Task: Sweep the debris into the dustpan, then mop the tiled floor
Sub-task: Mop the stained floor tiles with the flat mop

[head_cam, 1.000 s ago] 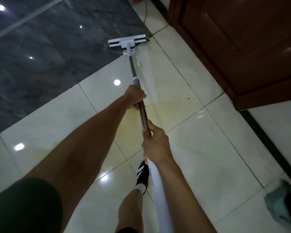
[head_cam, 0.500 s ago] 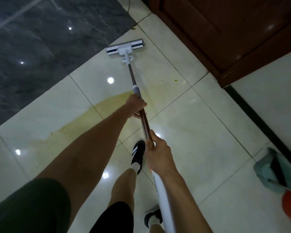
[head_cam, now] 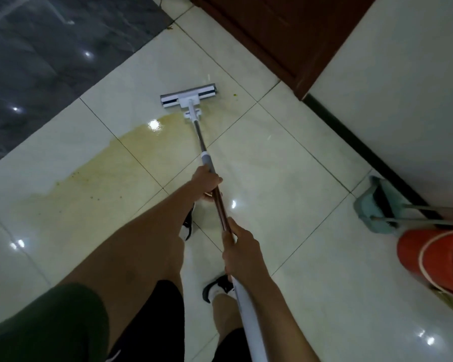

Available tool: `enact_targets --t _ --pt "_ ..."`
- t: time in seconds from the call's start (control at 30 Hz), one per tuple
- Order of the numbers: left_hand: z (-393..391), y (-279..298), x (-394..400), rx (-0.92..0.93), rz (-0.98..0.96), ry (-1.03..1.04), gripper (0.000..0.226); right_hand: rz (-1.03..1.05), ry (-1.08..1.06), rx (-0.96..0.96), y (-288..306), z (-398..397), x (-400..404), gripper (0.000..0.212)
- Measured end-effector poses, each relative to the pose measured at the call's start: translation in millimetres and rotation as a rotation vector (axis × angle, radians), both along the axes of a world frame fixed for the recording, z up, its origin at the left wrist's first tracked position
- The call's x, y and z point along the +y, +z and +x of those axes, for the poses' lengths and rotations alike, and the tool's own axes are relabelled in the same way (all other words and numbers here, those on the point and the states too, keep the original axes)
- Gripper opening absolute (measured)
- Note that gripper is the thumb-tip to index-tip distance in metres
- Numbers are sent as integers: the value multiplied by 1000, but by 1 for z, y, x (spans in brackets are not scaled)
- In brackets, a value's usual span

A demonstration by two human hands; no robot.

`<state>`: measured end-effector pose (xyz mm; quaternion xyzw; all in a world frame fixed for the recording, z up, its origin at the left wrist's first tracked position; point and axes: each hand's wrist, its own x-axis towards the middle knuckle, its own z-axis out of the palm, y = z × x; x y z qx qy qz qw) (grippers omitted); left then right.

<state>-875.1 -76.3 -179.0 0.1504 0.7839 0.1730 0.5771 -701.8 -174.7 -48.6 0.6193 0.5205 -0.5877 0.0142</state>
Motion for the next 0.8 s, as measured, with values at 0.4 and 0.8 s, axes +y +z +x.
enact_targets --t 0.4,0.8 --pt "-8 2 23 41 15 80 30 119 75 -63 -5 -14 29 36" --pt "-129 -21 180 25 51 137 30 49 56 21 -24 -131 193 41"
